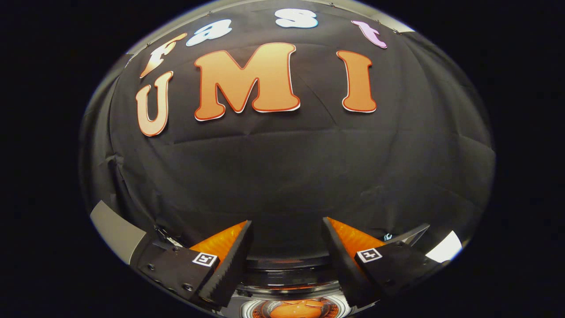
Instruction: Put the clothes into the washing machine and then close the washing machine lid.
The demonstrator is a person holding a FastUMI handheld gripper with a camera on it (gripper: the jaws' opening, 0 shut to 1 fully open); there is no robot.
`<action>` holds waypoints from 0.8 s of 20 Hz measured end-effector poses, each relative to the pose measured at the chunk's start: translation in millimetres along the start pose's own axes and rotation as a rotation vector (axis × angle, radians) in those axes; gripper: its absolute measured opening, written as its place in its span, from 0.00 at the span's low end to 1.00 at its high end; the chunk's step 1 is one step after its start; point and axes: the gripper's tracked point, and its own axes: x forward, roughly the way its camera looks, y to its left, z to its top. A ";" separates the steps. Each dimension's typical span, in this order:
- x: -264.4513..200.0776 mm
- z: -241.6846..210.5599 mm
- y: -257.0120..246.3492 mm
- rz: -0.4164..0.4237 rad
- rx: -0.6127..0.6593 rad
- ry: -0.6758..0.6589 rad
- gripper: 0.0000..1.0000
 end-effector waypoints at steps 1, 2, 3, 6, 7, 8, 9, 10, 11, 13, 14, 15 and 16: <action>3.0 -1.6 -1.1 0.000 -0.001 0.003 0.99; 6.5 -4.6 -1.9 -0.004 0.000 0.017 0.99; 10.3 -5.0 -2.7 -0.006 0.000 0.017 0.99; 17.7 -6.7 -3.2 -0.008 -0.022 0.014 0.97; 20.4 -5.2 -3.8 -0.011 -0.026 0.004 0.97; 22.8 -5.2 -3.1 -0.012 -0.024 0.006 0.97; 21.2 -4.9 -2.1 -0.010 -0.023 0.006 0.97; 20.7 -6.2 -2.6 -0.009 -0.021 0.006 0.97; 19.9 -6.7 -3.0 -0.008 -0.020 0.004 0.98; 16.5 -6.5 -3.9 -0.007 -0.020 -0.002 0.98; 13.8 -6.2 -3.4 -0.007 -0.019 -0.004 0.97; 12.0 -8.0 -3.9 -0.007 -0.018 -0.005 0.98; 8.6 -8.3 -4.6 -0.007 -0.018 -0.008 0.98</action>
